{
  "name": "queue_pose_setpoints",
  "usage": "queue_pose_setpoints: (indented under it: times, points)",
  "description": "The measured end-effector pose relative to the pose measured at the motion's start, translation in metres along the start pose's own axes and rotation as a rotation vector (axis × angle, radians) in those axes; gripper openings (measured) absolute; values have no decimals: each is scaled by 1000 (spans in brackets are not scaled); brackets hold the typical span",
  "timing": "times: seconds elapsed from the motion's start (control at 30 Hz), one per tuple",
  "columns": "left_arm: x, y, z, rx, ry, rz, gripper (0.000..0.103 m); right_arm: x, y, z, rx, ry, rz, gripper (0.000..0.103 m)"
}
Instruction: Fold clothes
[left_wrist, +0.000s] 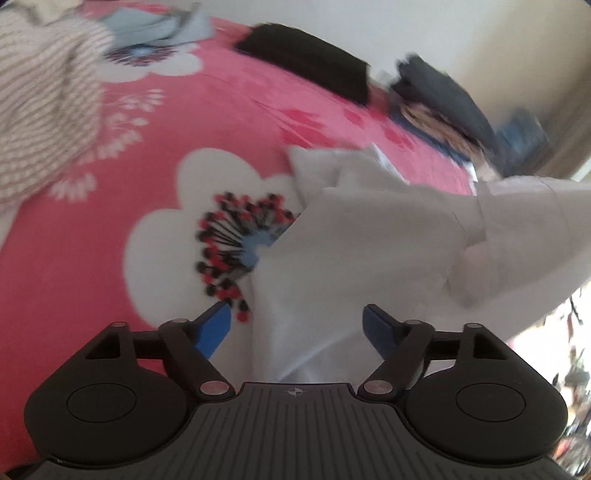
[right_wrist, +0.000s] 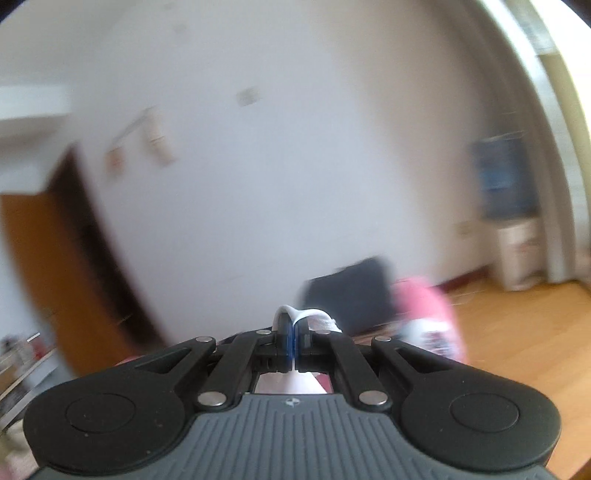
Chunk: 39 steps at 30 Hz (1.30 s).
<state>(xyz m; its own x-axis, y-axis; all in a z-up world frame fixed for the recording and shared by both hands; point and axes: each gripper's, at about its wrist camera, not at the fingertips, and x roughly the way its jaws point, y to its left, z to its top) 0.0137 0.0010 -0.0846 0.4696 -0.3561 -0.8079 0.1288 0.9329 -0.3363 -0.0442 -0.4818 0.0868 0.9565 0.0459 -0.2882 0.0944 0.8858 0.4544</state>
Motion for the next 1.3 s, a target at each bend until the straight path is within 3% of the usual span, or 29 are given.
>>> queue_pose_setpoints:
  times: [0.1,0.17,0.2,0.23,0.27,0.4,0.43,0.47,0.5,0.57,0.67,0.77,0.8,0.93,1.07,1.13,1.3]
  points:
    - [11,-19,-4,108,25,20,96,18,-17,-19,70,99,-75,2]
    - [19,-26,-7,163,38,47,97,36,-24,-40,92,235,-118,4]
    - [25,-28,-8,181,53,66,97,48,-26,-52,77,344,-163,10]
    - [31,-29,-9,199,70,85,97,62,-27,-66,56,462,-217,20]
    - [36,-30,-10,215,86,104,97,70,-30,-77,24,551,-267,24]
    - [45,-24,-15,223,121,135,92,77,-3,-103,-217,649,-337,32]
    - [45,-20,-16,210,126,122,79,74,5,-106,-261,642,-319,40]
    - [47,-15,-17,188,134,112,58,70,12,-107,-297,624,-287,43]
    - [48,-9,-18,153,144,105,48,66,21,-109,-325,610,-244,46]
    - [49,3,-18,72,156,80,18,61,45,-112,-387,597,-157,46]
    - [39,18,-13,-44,122,18,2,57,85,-112,-505,547,-16,46]
    - [26,28,-7,-126,81,-49,0,45,118,-118,-625,500,144,47]
    - [21,31,-5,-159,68,-79,0,44,127,-123,-629,523,195,47]
    - [2,36,7,-257,9,-214,0,54,154,-154,-540,713,377,47]
    - [-11,30,23,-285,-51,-323,0,66,169,-193,-383,907,521,52]
    - [-14,28,28,-302,-56,-371,0,70,175,-209,-293,958,527,61]
    - [-18,26,34,-325,-53,-443,0,82,186,-237,-194,985,505,62]
